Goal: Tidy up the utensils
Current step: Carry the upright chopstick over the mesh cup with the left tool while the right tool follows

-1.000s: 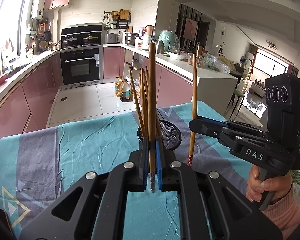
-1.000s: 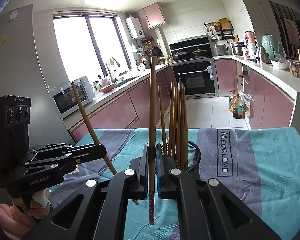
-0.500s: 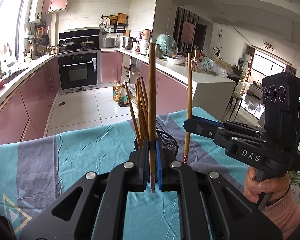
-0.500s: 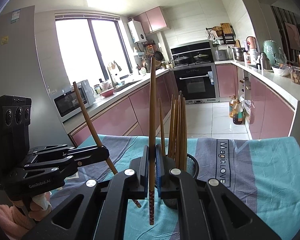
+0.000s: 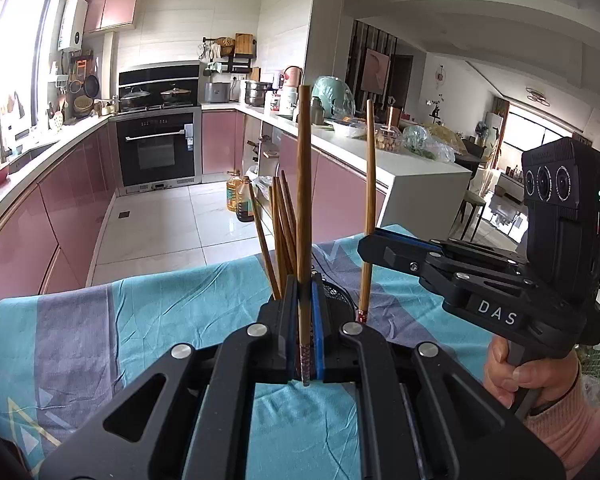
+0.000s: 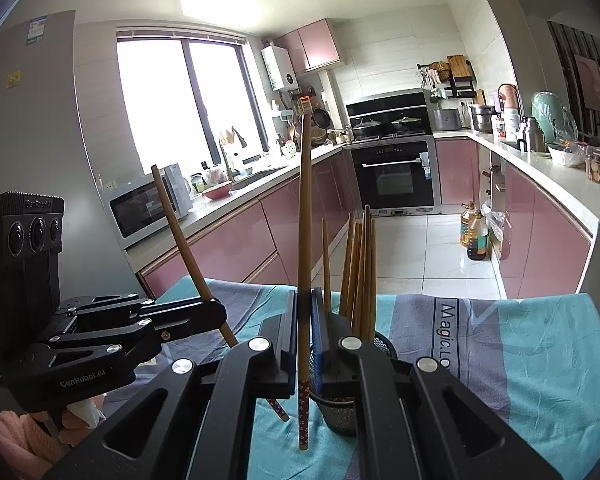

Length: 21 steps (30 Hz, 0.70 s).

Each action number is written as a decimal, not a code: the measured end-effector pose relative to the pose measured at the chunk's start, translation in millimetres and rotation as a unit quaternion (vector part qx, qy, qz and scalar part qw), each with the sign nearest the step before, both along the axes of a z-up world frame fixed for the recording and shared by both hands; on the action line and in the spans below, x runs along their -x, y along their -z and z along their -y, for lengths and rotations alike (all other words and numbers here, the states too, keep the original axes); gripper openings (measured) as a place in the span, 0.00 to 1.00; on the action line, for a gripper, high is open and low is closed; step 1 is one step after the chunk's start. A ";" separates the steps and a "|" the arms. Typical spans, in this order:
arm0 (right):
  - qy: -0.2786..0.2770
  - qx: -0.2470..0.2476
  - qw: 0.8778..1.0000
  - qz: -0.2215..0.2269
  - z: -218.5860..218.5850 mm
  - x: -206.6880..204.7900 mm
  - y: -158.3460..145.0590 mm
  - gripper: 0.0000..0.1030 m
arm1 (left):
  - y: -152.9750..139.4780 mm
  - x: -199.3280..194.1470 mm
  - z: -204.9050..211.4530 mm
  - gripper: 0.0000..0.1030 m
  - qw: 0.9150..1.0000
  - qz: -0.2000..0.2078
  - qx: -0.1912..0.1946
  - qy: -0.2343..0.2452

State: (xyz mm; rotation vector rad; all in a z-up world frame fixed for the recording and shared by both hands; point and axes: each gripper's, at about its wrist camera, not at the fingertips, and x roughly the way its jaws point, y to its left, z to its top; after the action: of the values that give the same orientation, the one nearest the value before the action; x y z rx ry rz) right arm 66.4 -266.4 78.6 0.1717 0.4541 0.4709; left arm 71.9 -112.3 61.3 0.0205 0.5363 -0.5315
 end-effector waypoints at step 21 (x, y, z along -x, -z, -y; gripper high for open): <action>0.013 0.000 1.000 0.016 2.6 -14.8 -16.6 0.05 | -20.4 -0.2 -2.5 0.07 0.999 0.025 0.024 0.004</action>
State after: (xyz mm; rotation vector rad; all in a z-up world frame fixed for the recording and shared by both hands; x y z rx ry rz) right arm 81.2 -268.9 95.2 0.1698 0.4194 0.4466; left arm 72.1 -109.7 81.7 -0.0107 0.4746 -0.5505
